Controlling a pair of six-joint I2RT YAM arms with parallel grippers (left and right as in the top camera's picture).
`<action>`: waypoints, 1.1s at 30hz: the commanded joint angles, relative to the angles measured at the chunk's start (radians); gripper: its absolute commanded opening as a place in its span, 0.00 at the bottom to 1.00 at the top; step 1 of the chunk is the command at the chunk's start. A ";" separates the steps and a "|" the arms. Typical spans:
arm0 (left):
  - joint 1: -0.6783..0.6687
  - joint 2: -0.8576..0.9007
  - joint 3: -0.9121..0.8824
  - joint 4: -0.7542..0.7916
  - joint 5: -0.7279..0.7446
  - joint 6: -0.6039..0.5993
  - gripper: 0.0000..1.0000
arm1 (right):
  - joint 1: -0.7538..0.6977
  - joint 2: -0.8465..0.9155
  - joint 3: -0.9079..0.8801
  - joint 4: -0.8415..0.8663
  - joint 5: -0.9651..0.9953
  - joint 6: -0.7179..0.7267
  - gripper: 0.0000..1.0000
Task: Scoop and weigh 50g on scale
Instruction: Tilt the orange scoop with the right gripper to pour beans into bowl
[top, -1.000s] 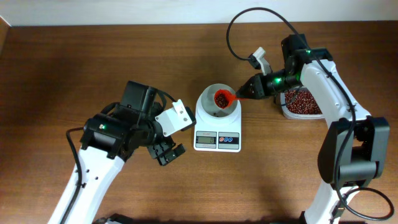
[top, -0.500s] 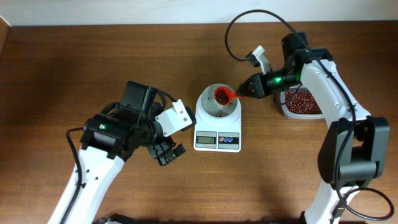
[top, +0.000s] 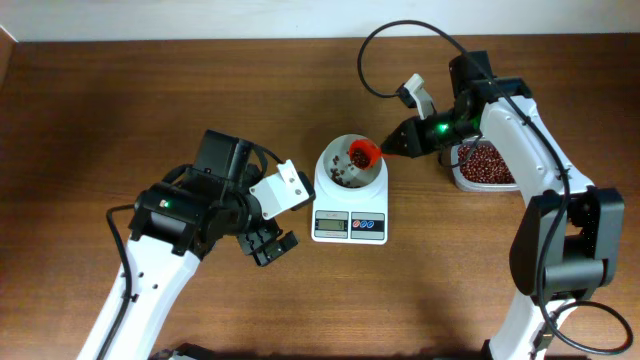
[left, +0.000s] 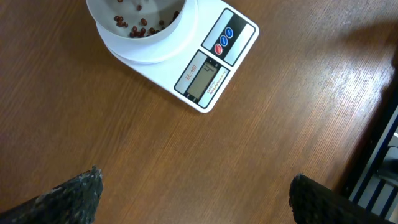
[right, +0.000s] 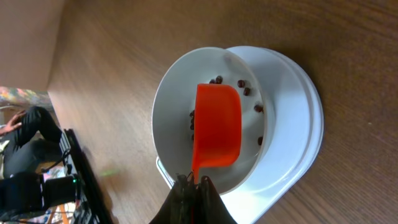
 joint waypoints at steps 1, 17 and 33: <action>0.005 0.002 0.018 0.002 0.014 0.016 0.99 | 0.009 -0.014 -0.004 0.019 -0.010 0.046 0.04; 0.005 0.002 0.018 0.002 0.014 0.016 0.99 | 0.010 -0.014 -0.004 -0.004 0.054 0.083 0.04; 0.005 0.002 0.018 0.002 0.014 0.016 0.99 | 0.045 -0.022 0.011 -0.039 0.033 0.010 0.04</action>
